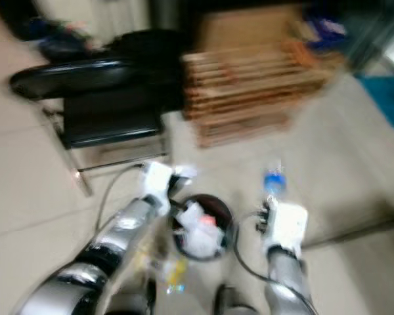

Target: Picking trash to rubbish bin

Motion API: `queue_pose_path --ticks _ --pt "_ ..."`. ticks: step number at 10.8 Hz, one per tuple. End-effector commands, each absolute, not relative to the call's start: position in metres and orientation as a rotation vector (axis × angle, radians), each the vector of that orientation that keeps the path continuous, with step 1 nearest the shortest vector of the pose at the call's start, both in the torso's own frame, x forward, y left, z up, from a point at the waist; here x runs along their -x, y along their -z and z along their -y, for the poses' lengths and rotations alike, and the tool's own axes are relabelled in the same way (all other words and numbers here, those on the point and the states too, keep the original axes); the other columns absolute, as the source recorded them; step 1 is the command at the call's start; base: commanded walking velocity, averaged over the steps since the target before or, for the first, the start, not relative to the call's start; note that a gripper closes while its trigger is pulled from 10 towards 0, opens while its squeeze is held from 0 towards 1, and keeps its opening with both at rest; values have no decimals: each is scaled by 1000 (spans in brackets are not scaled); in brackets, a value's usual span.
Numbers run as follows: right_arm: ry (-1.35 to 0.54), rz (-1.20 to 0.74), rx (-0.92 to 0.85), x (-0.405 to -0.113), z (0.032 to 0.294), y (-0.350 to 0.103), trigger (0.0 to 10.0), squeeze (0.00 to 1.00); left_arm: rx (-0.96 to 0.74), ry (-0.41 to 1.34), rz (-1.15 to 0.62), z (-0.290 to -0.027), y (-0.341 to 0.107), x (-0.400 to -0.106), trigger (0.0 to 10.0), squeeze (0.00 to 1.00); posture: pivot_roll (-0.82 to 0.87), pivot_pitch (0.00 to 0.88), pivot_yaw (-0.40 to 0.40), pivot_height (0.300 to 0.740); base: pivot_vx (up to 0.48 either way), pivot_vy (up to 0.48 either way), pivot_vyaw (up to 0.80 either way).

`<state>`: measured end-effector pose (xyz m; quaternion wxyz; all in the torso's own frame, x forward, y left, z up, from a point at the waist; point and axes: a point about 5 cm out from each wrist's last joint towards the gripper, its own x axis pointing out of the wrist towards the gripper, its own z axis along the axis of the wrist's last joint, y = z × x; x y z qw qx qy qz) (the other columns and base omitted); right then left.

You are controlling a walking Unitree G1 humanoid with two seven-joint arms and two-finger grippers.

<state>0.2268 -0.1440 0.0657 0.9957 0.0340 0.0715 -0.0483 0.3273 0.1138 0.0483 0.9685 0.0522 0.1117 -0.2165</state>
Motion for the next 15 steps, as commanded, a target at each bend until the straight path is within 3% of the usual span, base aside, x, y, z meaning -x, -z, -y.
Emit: queue_pose_path --ticks 1,10,15 --pt "136 -183 -57 -218 155 -57 10000 0 -86 472 -248 -101 -42 -321 10000 0 40 259 -44 740 0 0 0" --pt "139 -184 -61 -217 152 -55 10000 0 -114 467 -306 -103 -36 -321 10000 0 37 263 -38 740 0 0 0" --pt "246 -164 -21 -191 162 -66 10000 0 -170 572 -406 -84 -21 -310 10000 0 -73 315 8 740 0 0 0"
